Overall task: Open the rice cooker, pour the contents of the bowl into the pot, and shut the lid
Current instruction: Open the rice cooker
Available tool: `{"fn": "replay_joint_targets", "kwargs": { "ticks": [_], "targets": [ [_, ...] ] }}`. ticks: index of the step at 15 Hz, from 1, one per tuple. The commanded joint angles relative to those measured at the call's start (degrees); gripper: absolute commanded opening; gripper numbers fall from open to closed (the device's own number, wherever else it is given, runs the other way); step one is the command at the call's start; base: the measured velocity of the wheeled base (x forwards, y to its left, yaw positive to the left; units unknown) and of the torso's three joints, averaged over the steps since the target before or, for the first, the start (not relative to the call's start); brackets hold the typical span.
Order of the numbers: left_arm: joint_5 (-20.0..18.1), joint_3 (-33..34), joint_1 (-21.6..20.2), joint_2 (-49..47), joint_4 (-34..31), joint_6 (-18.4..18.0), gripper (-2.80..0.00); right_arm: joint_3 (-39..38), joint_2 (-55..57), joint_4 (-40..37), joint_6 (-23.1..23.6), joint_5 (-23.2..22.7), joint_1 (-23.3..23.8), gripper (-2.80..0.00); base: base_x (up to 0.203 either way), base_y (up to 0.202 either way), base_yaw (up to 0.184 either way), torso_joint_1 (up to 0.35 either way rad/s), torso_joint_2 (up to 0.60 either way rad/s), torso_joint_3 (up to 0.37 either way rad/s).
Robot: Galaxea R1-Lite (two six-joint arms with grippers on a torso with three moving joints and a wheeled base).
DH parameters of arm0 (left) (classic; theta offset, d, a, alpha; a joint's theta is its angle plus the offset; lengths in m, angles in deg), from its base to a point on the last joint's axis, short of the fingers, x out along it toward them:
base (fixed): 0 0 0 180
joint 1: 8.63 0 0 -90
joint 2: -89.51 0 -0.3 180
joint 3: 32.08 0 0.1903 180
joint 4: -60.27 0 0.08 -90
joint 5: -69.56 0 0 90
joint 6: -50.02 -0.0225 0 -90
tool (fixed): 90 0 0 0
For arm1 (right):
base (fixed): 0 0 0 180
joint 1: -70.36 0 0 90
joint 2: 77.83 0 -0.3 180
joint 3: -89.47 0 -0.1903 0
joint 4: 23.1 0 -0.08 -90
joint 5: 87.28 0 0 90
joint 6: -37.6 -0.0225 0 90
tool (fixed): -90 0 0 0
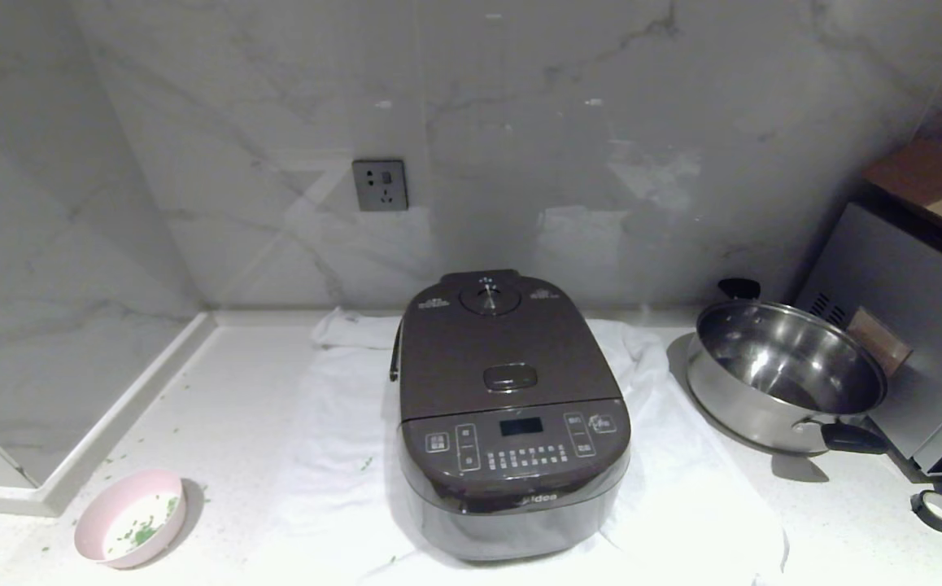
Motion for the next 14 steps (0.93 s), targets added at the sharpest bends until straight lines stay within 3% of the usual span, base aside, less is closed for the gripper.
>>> {"fn": "replay_joint_targets", "kwargs": {
  "ticks": [1, 2, 4, 11, 14],
  "targets": [
    [0.08, 0.01, -0.02, 0.01, -0.01, 0.0, -2.8, -0.18, 0.0, 0.12, 3.4, -0.44, 0.0, -2.8, 0.0, 0.0, 0.0, 0.0, 0.0, 0.0],
    [0.08, 0.01, -0.02, 0.09, -0.01, 0.0, -2.8, 0.39, 0.07, 0.09, 5.76, -0.8, 0.0, -2.8, 0.0, 0.0, 0.0, 0.0, 0.0, 0.0],
    [0.08, 0.01, -0.02, 0.02, -0.01, 0.0, -2.8, 4.59, 4.36, 0.24, 5.81, -1.36, -0.11, -2.8, 0.0, 0.0, 0.0, 0.0, 0.0, 0.0],
    [0.08, 0.01, -0.02, 0.04, -0.01, 0.25, -2.8, 27.48, 39.29, 8.26, 4.74, -5.49, -8.89, -2.8, 0.0, 0.0, 0.0, 0.0, 0.0, 0.0],
    [0.08, 0.01, -0.02, 0.09, -0.01, 0.44, -2.8, 37.33, 54.19, 11.79, 4.14, -10.14, -10.86, -2.8, 0.0, 0.0, 0.0, 0.0, 0.0, 0.0]
  ]
}}
